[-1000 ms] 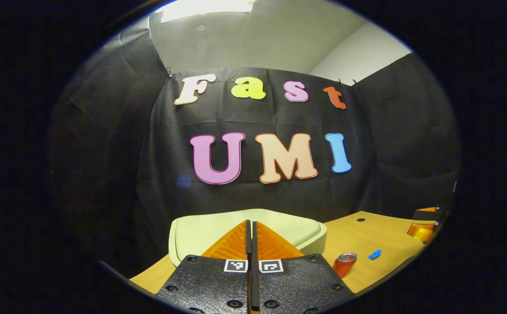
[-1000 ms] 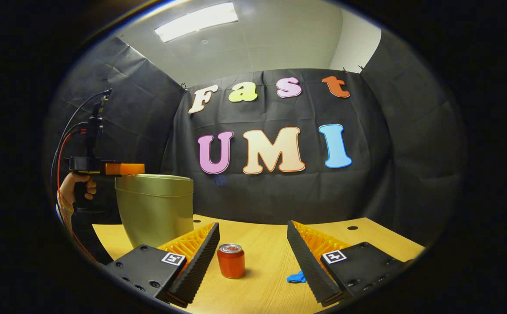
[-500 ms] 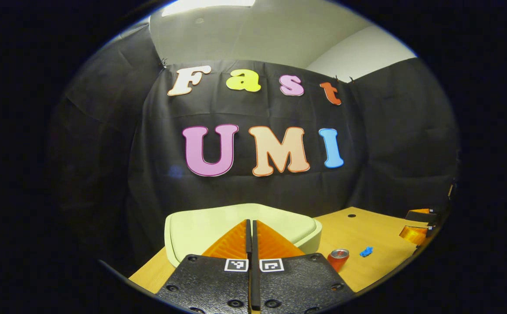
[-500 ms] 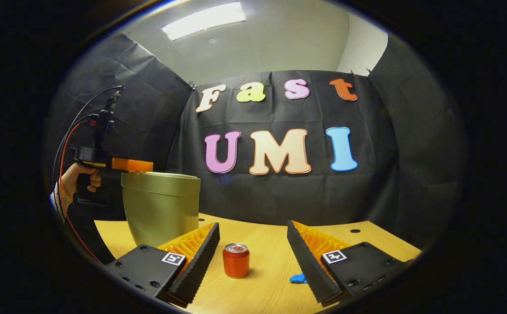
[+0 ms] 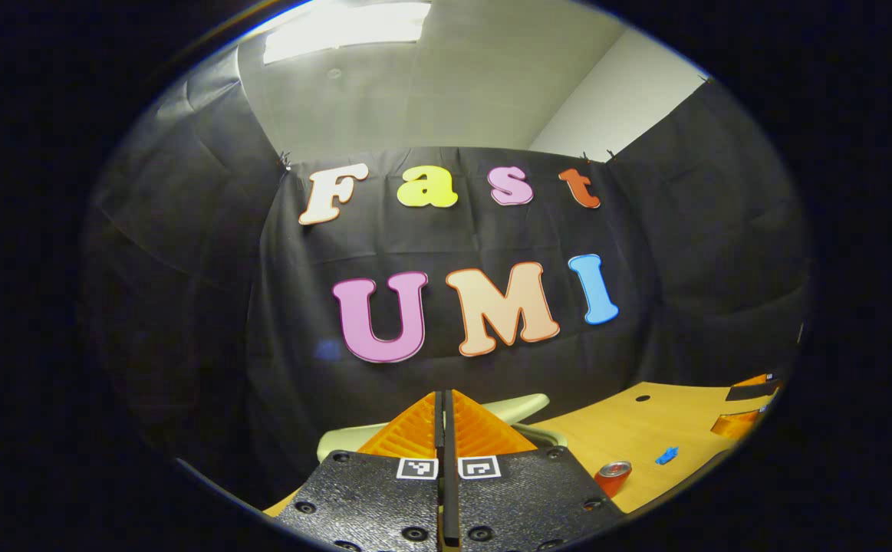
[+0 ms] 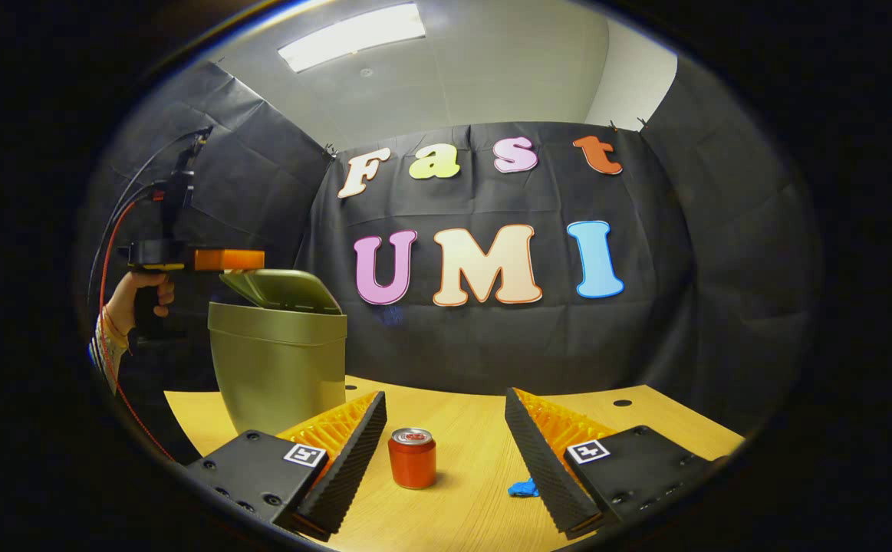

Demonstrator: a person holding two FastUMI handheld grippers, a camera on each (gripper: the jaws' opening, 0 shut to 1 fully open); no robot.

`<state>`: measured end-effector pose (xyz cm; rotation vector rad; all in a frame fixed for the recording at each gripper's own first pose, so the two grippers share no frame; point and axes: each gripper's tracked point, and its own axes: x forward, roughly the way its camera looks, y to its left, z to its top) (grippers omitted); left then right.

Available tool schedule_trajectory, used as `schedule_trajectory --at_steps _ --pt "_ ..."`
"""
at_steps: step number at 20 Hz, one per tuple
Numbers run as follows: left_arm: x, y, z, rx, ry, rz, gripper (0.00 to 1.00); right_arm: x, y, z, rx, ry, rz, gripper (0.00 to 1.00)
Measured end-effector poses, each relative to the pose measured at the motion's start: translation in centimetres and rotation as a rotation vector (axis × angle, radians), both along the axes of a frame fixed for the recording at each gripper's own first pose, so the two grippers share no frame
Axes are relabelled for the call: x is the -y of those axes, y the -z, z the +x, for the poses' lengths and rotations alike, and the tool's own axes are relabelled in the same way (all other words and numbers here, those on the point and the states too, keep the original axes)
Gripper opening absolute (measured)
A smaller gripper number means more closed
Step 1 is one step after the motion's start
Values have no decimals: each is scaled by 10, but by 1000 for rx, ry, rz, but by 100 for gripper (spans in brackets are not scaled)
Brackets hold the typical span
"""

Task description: Press the lid of the desktop garbage bin to open it, pick up the crumpled paper on the desktop and throw it into the bin, then pick up the pop can on the desktop and drop it into the bin, and finally close the garbage bin lid.

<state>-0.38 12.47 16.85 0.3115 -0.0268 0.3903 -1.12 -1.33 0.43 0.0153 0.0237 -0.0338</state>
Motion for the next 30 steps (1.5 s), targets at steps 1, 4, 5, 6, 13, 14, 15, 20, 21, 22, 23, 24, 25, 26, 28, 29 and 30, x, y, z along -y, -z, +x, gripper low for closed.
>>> schedule_trajectory --at_steps 1,4,5,6,13,14,15,20,21,22,23,24,25,26,28,29,30 --pt "10 -5 2 8 19 7 0 0 2 0 -2 -1 0 98" --pt "40 -3 6 14 91 -16 0 1 -1 1 0 1 2 97" --pt "49 1 8 12 119 -31 0 3 -1 0 0 5 1 97" --pt "59 10 11 3 150 -55 0 5 -1 0 -2 12 0 98" --pt "101 93 12 -67 286 -153 0 18 0 -1 3 42 9 98" --pt "104 107 11 -75 295 -175 0 22 2 -1 0 49 8 98" --pt "107 123 10 -86 303 -193 0 24 3 0 -3 55 6 98" --pt "113 181 6 -125 324 -242 0 35 13 4 -28 84 0 98" --pt "115 188 6 -126 334 -255 0 37 16 5 -34 93 -3 98" --pt "117 194 6 -128 348 -272 0 39 18 6 -44 97 -6 98" --pt "120 200 5 -131 364 -290 0 41 22 7 -56 101 -10 98" --pt "123 202 5 -127 378 -303 0 44 25 7 -67 104 -16 98" --pt "125 203 6 -136 396 -305 0 46 26 8 -74 107 -23 98" --pt "125 205 5 -144 399 -294 0 51 29 10 -88 113 -34 98" --pt "127 204 5 -152 413 -280 11 61 42 14 -150 114 -59 98" --pt "129 205 4 -155 420 -274 23 66 49 17 -185 109 -70 98" --pt "131 203 4 -156 428 -266 41 70 56 21 -222 101 -78 98"
